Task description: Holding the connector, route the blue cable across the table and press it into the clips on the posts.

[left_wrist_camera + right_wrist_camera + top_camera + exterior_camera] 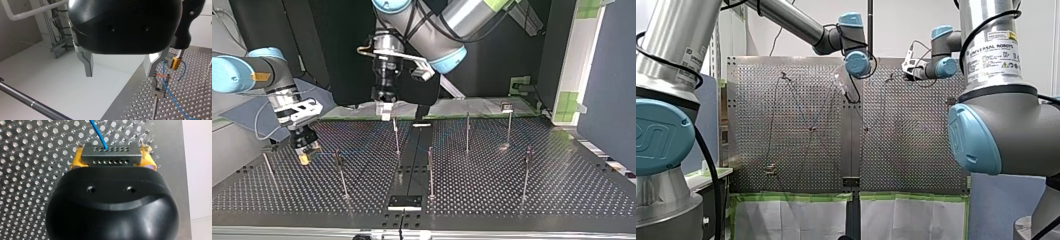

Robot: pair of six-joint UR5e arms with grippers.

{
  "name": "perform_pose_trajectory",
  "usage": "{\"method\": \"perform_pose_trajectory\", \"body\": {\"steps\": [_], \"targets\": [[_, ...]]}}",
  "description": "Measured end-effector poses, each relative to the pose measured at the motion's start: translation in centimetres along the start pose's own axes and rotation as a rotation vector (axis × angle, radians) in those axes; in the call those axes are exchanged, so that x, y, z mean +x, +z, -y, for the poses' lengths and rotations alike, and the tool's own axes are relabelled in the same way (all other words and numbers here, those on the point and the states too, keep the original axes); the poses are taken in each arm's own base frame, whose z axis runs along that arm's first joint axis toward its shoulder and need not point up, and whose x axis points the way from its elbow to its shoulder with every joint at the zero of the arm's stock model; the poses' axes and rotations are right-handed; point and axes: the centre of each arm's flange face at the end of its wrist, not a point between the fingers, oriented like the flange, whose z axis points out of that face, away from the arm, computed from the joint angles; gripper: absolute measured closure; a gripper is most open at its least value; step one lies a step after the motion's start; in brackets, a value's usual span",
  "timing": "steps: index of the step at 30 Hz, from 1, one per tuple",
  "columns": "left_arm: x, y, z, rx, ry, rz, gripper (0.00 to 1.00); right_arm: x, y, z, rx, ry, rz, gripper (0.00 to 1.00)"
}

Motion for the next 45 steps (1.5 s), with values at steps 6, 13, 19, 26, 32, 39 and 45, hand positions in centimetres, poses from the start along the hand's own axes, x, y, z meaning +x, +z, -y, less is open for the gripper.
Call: {"method": "perform_pose_trajectory", "body": {"steps": [6, 13, 19, 26, 32, 39, 45], "targets": [[1.4, -0.9, -1.2, -0.003, 0.002, 0.0, 0.0, 0.0, 0.0, 0.0, 0.0, 0.0, 0.0, 1.0], [2.9, -2.0, -2.6, -0.004, 0.002, 0.001, 0.0, 0.0, 0.0, 0.0, 0.0, 0.0, 0.0, 1.0], [4.3, -3.2, -4.0, -0.004, 0.002, 0.001, 0.0, 0.0, 0.0, 0.0, 0.0, 0.0, 0.0, 1.0], [5.6, -4.5, -5.5, -0.004, 0.002, 0.001, 0.0, 0.0, 0.0, 0.0, 0.0, 0.0, 0.0, 1.0], [6.7, -5.7, -6.9, -0.004, 0.002, 0.001, 0.0, 0.0, 0.0, 0.0, 0.0, 0.0, 0.0, 1.0], [7.7, -7.0, -8.2, -0.004, 0.002, 0.001, 0.0, 0.0, 0.0, 0.0, 0.0, 0.0, 0.0, 1.0], [8.6, -8.4, -9.6, -0.006, 0.007, -0.006, 0.0, 0.0, 0.0, 0.0, 0.0, 0.0, 0.0, 1.0]]}}
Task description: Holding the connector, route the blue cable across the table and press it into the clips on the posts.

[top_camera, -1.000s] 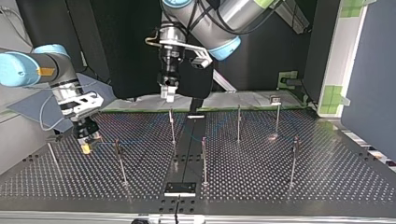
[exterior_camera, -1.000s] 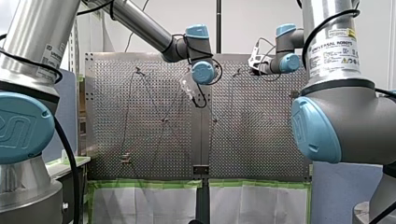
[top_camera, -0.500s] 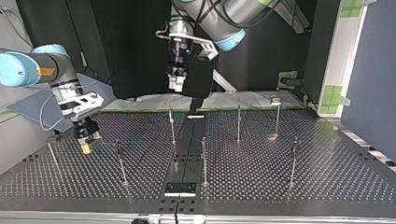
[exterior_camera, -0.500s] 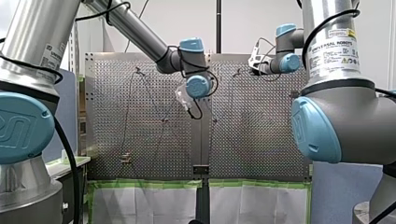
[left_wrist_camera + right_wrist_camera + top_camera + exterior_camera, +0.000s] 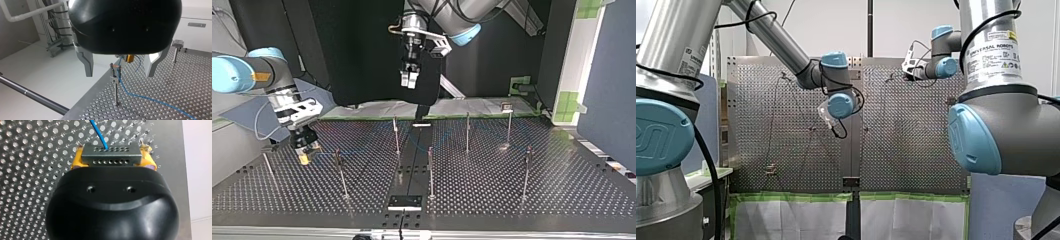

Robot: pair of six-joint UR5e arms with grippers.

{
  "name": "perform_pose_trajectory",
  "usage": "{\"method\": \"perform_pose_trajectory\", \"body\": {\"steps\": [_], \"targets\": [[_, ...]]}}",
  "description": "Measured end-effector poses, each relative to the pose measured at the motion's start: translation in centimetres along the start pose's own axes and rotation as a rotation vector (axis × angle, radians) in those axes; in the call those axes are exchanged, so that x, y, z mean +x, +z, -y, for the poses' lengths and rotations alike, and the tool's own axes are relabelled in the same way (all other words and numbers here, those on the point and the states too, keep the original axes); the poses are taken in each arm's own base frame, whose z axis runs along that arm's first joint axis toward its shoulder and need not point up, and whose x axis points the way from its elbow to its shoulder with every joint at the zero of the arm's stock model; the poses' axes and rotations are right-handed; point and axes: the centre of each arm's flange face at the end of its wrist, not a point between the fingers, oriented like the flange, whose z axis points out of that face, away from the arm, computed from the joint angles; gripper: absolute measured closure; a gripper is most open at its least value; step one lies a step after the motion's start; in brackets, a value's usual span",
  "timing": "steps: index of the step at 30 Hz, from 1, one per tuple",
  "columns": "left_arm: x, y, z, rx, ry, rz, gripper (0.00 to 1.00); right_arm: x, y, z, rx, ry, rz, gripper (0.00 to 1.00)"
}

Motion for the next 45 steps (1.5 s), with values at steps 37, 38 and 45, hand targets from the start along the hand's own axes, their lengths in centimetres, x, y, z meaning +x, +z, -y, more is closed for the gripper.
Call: {"method": "perform_pose_trajectory", "body": {"steps": [37, 38, 45], "targets": [[3.4, -7.1, -6.9, -0.052, 0.117, -0.147, 0.0, 0.0, 0.0, 0.0, 0.0, 0.0, 0.0, 1.0], [3.4, -7.1, -6.9, -0.052, 0.117, -0.147, 0.0, 0.0, 0.0, 0.0, 0.0, 0.0, 0.0, 1.0], [3.4, -7.1, -6.9, -0.052, 0.117, -0.147, 0.0, 0.0, 0.0, 0.0, 0.0, 0.0, 0.0, 1.0]]}}
